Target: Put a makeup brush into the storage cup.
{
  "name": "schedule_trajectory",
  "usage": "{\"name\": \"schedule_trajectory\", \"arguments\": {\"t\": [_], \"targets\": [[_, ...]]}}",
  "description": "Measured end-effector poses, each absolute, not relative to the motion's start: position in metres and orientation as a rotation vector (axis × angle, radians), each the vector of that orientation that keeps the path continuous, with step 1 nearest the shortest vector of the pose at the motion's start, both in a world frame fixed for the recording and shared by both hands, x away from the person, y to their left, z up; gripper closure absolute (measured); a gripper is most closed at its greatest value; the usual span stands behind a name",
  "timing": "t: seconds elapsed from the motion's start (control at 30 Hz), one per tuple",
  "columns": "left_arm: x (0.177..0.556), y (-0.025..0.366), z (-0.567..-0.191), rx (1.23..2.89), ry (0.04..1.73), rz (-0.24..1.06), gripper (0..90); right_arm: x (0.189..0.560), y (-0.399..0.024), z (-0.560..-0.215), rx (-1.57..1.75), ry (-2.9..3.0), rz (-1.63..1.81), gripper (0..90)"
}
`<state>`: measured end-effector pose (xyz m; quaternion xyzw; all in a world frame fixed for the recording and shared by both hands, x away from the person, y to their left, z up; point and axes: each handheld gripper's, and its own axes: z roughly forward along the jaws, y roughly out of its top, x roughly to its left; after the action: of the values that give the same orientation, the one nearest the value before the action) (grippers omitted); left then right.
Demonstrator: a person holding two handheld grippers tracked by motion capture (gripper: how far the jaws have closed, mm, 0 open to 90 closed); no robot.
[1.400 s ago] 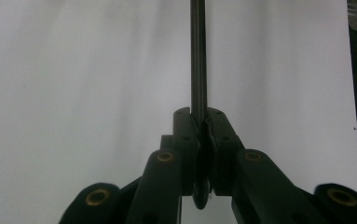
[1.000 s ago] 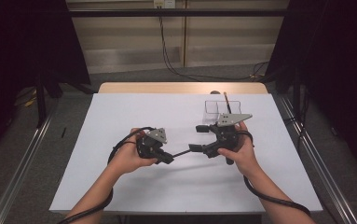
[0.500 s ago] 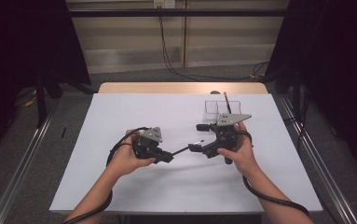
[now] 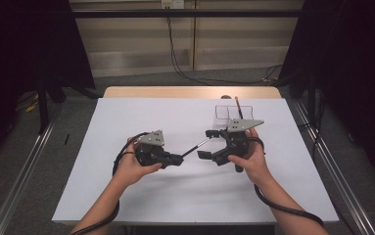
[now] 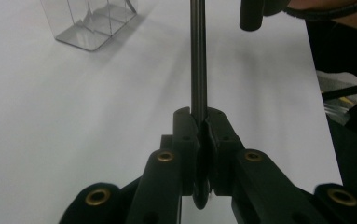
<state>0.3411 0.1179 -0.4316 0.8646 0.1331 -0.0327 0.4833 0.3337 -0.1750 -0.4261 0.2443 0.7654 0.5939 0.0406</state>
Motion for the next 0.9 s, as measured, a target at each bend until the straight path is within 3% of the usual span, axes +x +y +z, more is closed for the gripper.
{"name": "schedule_trajectory", "arguments": {"t": [0.6, 0.73, 0.9], "targets": [[0.341, 0.109, -0.437, 1.978, 0.381, -0.056, 84.0, 0.334, -0.172, -0.427, 0.749, 2.320, 1.866, 8.0], [0.340, 0.106, -0.438, 1.958, 0.386, -0.061, 84.0, 0.334, -0.172, -0.426, 0.757, 2.308, 1.878, 12.1], [0.341, 0.103, -0.438, 1.937, 0.394, -0.058, 84.0, 0.334, -0.173, -0.426, 0.757, 2.303, 1.899, 26.7]]}}
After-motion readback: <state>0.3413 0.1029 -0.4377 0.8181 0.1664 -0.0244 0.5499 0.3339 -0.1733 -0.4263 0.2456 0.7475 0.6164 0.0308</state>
